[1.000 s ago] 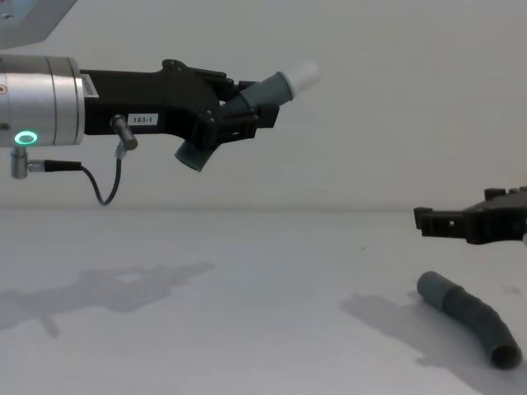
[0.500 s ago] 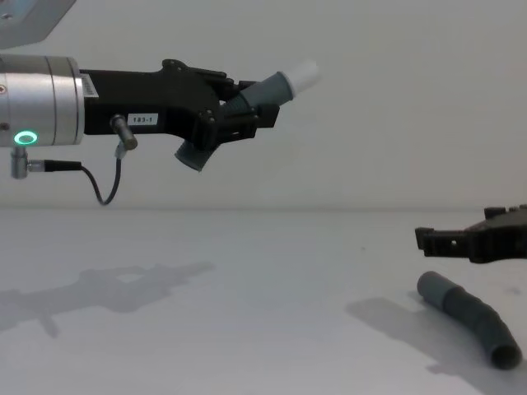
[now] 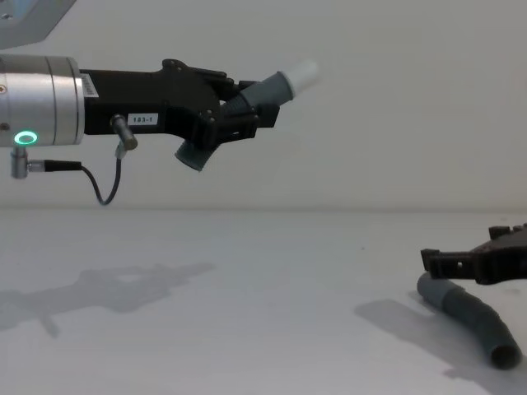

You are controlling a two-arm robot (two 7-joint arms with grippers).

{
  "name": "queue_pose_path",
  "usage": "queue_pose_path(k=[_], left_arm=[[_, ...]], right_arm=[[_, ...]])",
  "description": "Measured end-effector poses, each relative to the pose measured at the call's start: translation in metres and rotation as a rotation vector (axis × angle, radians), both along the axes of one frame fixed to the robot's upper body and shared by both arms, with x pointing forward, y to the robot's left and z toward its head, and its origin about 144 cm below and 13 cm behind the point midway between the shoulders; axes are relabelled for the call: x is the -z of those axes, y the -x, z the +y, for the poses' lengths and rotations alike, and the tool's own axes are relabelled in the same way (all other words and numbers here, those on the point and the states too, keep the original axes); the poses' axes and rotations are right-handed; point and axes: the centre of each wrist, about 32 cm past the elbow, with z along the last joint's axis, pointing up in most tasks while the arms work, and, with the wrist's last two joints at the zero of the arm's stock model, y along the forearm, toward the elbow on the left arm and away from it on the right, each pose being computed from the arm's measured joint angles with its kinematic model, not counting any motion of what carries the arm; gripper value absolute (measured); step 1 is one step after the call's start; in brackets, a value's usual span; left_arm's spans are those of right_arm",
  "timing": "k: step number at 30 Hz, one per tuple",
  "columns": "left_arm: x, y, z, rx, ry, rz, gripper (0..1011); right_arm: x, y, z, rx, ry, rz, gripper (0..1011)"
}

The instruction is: Use both hands to pick up one end of the pipe from the table, align the ends, and insert them.

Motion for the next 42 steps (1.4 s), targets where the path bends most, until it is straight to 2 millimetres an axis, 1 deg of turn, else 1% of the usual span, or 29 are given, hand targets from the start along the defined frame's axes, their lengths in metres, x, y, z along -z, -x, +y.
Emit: queue_pose_path(k=[15, 27, 42], left_arm=[[0.0, 0.0, 0.0, 0.0, 0.0, 0.0, 352], [0.0, 0.0, 0.0, 0.0, 0.0, 0.0, 352], [0.0, 0.0, 0.0, 0.0, 0.0, 0.0, 352]], right_arm=[[0.002, -0.006, -0.003, -0.033, 0.022, 0.018, 1002], [-0.001, -0.01, -0.001, -0.019, 0.03, 0.06, 1002], [-0.008, -0.007, 0.0, 0.03, 0.033, 0.12, 1002]])
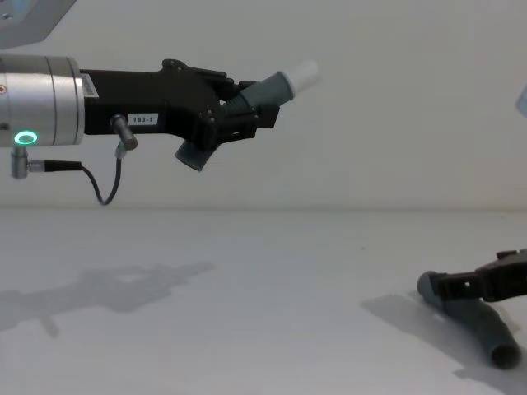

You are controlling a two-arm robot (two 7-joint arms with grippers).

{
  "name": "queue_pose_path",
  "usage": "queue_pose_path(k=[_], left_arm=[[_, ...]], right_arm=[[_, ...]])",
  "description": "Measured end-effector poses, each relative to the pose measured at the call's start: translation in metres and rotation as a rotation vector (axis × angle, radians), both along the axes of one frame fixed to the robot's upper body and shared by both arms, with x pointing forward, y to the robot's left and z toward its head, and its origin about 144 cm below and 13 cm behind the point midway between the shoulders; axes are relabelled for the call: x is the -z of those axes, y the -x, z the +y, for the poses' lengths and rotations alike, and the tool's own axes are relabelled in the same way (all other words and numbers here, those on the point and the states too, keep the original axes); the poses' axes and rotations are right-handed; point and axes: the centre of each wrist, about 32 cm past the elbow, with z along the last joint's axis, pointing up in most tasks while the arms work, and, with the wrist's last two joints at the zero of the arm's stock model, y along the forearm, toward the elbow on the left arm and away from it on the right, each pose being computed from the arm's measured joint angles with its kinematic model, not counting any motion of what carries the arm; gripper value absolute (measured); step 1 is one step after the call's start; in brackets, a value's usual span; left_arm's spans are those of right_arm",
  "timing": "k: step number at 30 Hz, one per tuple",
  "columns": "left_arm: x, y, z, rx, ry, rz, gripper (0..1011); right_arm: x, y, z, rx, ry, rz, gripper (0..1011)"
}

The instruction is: Use both hands to pick up one end of the pipe from the table, align the ends, and insert them.

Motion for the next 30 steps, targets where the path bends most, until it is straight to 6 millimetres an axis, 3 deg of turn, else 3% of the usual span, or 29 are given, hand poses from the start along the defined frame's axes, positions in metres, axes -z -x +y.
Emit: queue_pose_path(k=[30], left_arm=[[0.0, 0.0, 0.0, 0.0, 0.0, 0.0, 352]], right_arm=[[-0.006, 0.029, 0.001, -0.016, 0.005, 0.069, 1002]])
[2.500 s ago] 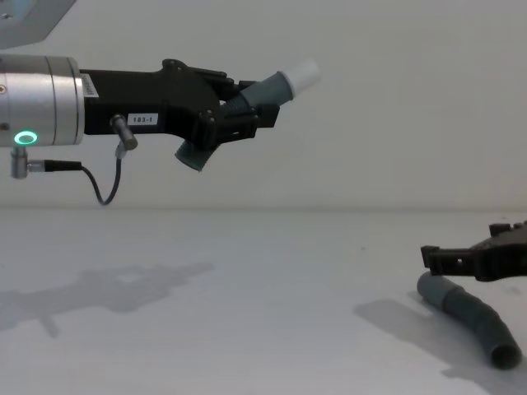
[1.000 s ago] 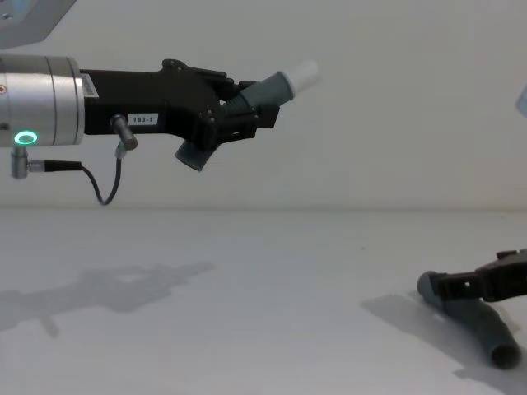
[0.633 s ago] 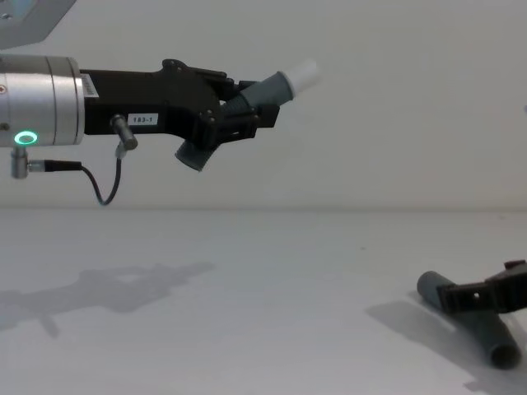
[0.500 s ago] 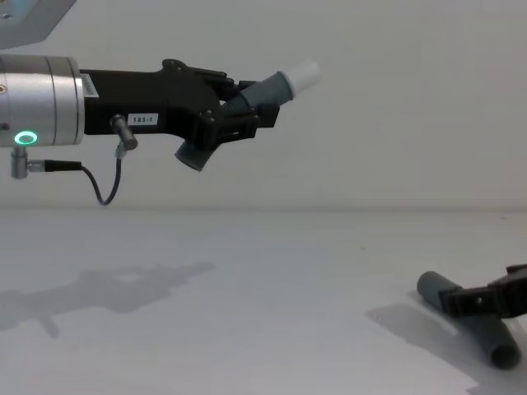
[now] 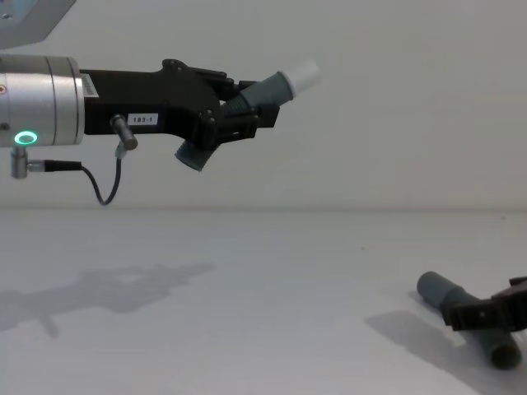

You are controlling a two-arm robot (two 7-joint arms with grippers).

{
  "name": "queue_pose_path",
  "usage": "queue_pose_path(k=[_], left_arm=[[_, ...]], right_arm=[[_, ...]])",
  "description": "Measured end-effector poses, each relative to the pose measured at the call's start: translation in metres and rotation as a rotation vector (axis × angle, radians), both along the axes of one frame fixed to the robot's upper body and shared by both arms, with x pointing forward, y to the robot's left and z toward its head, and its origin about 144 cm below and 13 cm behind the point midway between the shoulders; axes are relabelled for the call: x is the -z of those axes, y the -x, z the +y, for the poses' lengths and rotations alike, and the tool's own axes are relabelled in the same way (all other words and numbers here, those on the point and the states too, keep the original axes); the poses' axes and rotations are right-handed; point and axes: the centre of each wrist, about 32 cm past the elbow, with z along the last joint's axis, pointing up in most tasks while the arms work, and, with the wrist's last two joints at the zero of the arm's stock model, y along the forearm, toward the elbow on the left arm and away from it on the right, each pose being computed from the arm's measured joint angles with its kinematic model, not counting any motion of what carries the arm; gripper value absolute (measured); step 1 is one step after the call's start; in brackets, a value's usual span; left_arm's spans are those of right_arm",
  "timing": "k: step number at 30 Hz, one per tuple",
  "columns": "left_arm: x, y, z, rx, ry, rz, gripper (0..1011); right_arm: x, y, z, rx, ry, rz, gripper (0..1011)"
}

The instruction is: Use both hands to pick up one end of the pipe from the table, align the ends, and insert them.

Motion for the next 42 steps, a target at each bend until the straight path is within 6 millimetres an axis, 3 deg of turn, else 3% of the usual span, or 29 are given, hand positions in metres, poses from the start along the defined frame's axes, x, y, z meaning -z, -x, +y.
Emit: queue_pose_path(k=[26, 33, 42], left_arm=[[0.0, 0.0, 0.0, 0.0, 0.0, 0.0, 352], [0.0, 0.0, 0.0, 0.0, 0.0, 0.0, 352], [0.0, 0.0, 0.0, 0.0, 0.0, 0.0, 352]], right_arm=[[-0.002, 0.011, 0.008, 0.084, -0.01, 0.075, 992], [-0.002, 0.012, 0.009, 0.094, -0.012, 0.084, 832], [-0.002, 0.012, 0.009, 0.102, -0.013, 0.09, 546]])
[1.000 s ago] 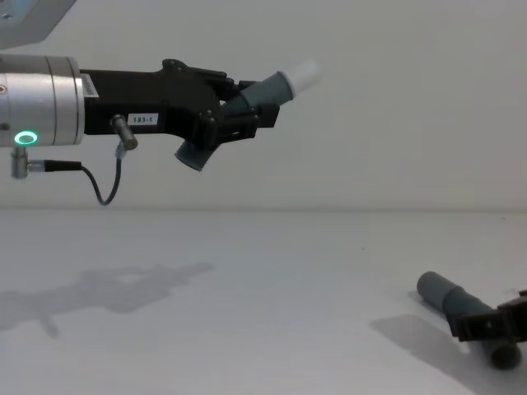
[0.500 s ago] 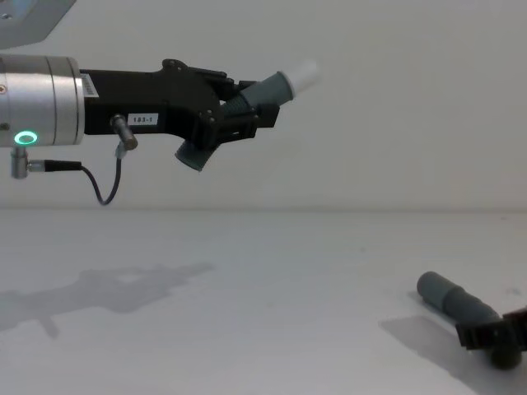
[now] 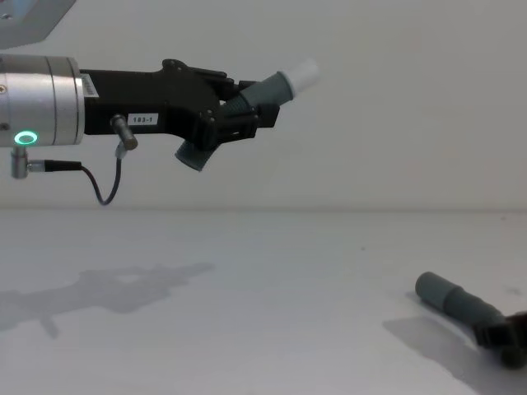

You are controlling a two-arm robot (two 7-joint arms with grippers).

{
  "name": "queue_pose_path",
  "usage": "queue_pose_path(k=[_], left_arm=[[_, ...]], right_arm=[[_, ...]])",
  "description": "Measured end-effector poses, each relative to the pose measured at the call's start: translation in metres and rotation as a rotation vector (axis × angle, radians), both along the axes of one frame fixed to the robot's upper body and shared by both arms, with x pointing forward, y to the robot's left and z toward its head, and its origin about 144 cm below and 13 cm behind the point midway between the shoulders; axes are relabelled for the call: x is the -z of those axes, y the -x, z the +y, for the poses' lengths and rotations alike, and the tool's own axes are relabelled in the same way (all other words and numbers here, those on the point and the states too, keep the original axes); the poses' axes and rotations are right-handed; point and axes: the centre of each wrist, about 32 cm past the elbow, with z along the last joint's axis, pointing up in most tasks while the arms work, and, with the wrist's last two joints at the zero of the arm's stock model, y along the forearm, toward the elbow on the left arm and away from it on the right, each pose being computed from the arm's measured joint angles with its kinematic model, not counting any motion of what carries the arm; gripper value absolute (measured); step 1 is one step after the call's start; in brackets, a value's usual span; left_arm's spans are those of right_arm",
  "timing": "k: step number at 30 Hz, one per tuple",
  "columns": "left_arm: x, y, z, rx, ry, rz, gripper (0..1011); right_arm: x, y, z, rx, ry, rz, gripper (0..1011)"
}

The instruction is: Use both hands to pick up one end of the pipe from the table, align the ends, and insert them.

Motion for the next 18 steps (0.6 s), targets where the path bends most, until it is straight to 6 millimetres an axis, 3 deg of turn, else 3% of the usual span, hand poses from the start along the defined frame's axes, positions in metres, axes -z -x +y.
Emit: queue_pose_path(k=[7, 11, 18], left_arm=[[0.0, 0.0, 0.0, 0.0, 0.0, 0.0, 352], [0.0, 0.0, 0.0, 0.0, 0.0, 0.0, 352], [0.0, 0.0, 0.0, 0.0, 0.0, 0.0, 352]], right_arm=[[-0.0001, 0.0002, 0.0003, 0.002, -0.001, 0.001, 297], [-0.0003, 0.0003, 0.0003, 0.003, -0.002, 0.001, 232], [-0.0002, 0.0004, 0.0003, 0.004, -0.002, 0.003, 204]])
